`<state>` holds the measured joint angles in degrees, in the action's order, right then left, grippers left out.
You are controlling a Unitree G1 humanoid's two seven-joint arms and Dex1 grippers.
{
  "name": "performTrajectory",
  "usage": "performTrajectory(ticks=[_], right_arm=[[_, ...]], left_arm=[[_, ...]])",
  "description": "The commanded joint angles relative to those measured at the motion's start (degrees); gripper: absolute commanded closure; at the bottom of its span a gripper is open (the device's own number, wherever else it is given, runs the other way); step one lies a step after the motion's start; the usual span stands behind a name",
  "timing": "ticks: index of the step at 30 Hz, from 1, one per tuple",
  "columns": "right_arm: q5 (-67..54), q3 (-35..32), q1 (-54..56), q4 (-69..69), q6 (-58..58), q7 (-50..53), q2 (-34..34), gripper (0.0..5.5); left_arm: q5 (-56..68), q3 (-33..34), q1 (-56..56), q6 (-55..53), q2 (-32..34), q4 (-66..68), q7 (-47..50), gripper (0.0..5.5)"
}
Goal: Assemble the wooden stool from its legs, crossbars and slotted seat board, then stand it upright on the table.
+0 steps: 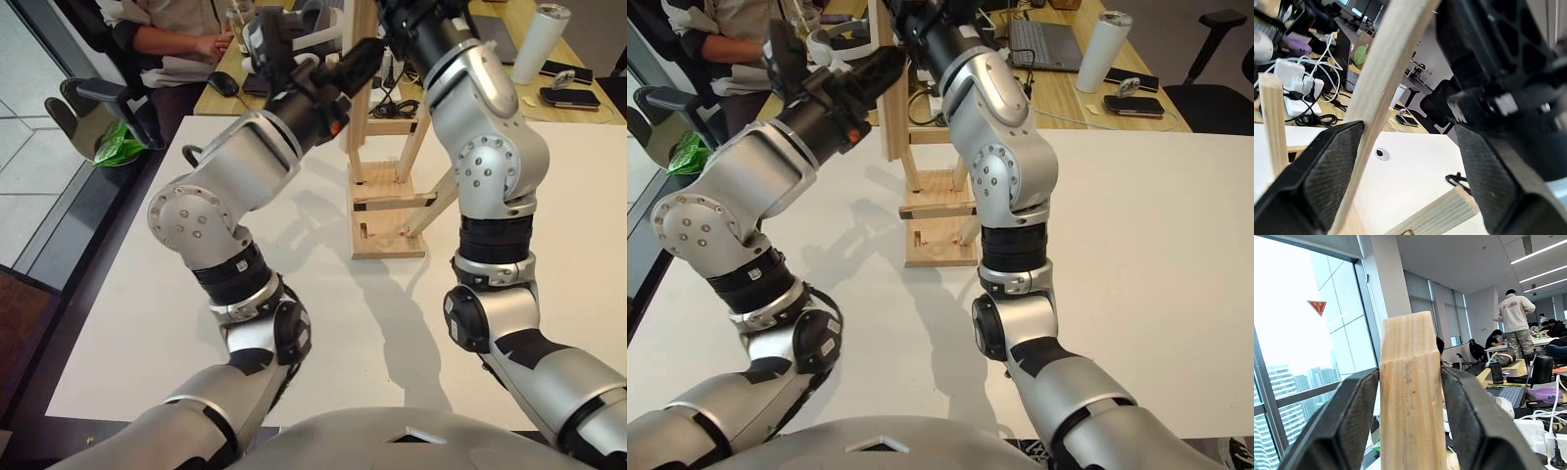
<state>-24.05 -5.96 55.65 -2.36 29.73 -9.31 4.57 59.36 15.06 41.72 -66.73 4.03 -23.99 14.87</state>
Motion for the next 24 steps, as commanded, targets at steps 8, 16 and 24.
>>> performTrajectory(ticks=[8, 16, 24], right_arm=[[-9.33, -2.73, 5.28, 1.56, 9.70, -2.15, -1.68, 3.46], [-14.30, -5.38, 5.09, 8.12, 15.86, -0.22, -3.18, 3.46], [-17.54, -7.14, 5.61, 11.86, 19.71, 1.60, -5.44, 3.46]], left_arm=[[-24.56, -18.04, -8.01, 16.68, 15.79, -0.92, -19.37, 2.03], [-31.31, -18.76, -9.40, 19.27, 16.67, 1.98, -21.96, 2.03], [-36.34, -18.35, -9.11, 21.55, 17.28, 4.48, -24.78, 2.03]])
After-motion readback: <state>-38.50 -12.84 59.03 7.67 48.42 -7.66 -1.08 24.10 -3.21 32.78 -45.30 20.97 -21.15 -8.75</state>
